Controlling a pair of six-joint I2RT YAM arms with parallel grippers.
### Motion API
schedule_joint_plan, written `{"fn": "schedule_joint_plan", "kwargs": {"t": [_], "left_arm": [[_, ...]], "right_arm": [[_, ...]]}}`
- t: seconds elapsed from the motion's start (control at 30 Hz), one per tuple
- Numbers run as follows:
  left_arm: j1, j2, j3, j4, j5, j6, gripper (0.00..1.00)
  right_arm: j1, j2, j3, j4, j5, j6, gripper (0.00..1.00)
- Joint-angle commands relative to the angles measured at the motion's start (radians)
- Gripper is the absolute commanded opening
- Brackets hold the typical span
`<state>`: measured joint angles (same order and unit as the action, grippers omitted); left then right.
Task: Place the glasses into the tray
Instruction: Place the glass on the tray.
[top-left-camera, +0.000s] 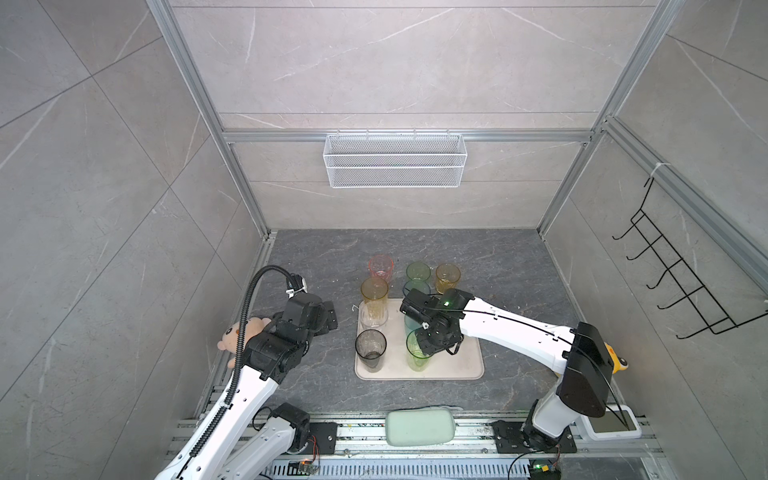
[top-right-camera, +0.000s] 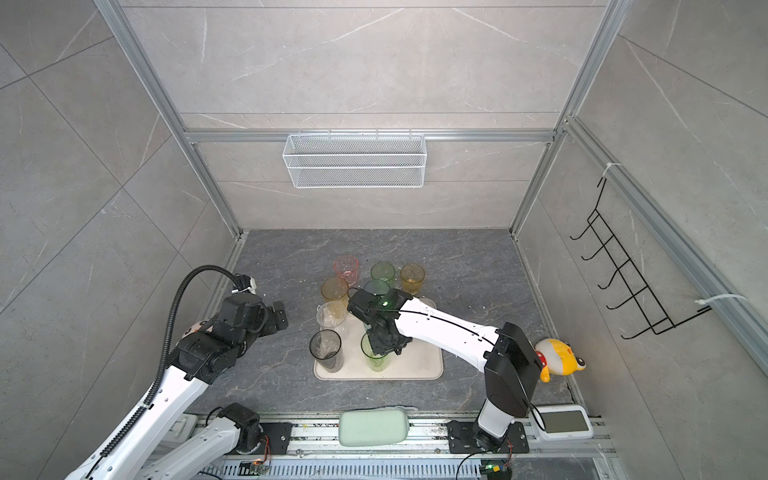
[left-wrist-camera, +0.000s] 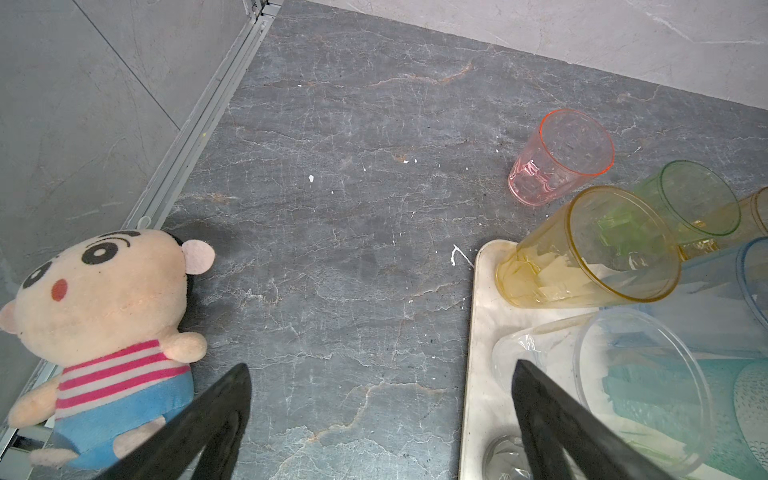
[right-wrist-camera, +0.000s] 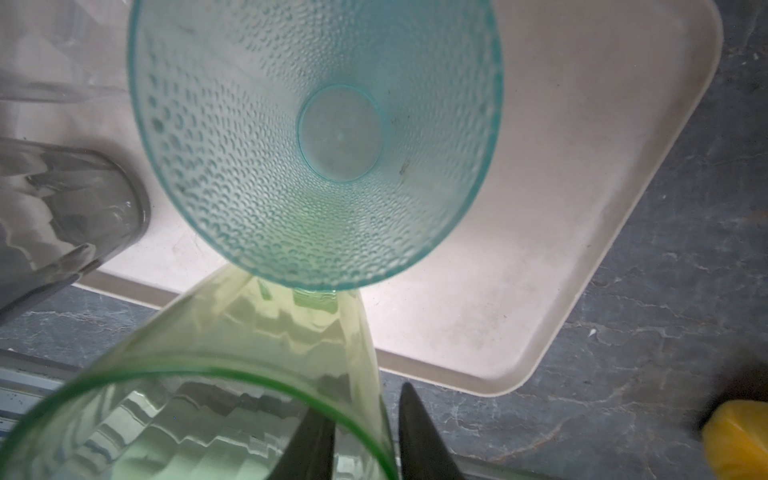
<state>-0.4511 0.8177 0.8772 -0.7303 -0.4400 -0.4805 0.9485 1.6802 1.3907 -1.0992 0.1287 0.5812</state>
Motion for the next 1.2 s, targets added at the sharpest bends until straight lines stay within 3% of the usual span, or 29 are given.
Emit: {"fn": "schedule_joint_plan", "kwargs": {"t": [0.0, 0.53, 0.77, 1.17], "left_arm": [[0.002, -0.006, -0.002, 0.011, -0.016, -0.017, 0.98], [0.002, -0.016, -0.001, 0.005, -0.022, -0.018, 0.98], [0.002, -0.020, 0.000, 0.003, -0.025, -0.018, 0.98], [0.002, -0.024, 0.005, -0.007, -0.028, -0.019, 0.98]], "right_arm": [[-0.004, -0.015, 0.013, -0.011, 0.000, 0.006, 0.33], [-0.004, -0.115, 0.133, -0.087, 0.086, -0.078, 0.44], [-0.008, -0.121, 0.261, -0.126, 0.199, -0.127, 0.48], [-0.063, 0.054, 0.577, -0.047, 0.284, -0.253, 0.49]]}}
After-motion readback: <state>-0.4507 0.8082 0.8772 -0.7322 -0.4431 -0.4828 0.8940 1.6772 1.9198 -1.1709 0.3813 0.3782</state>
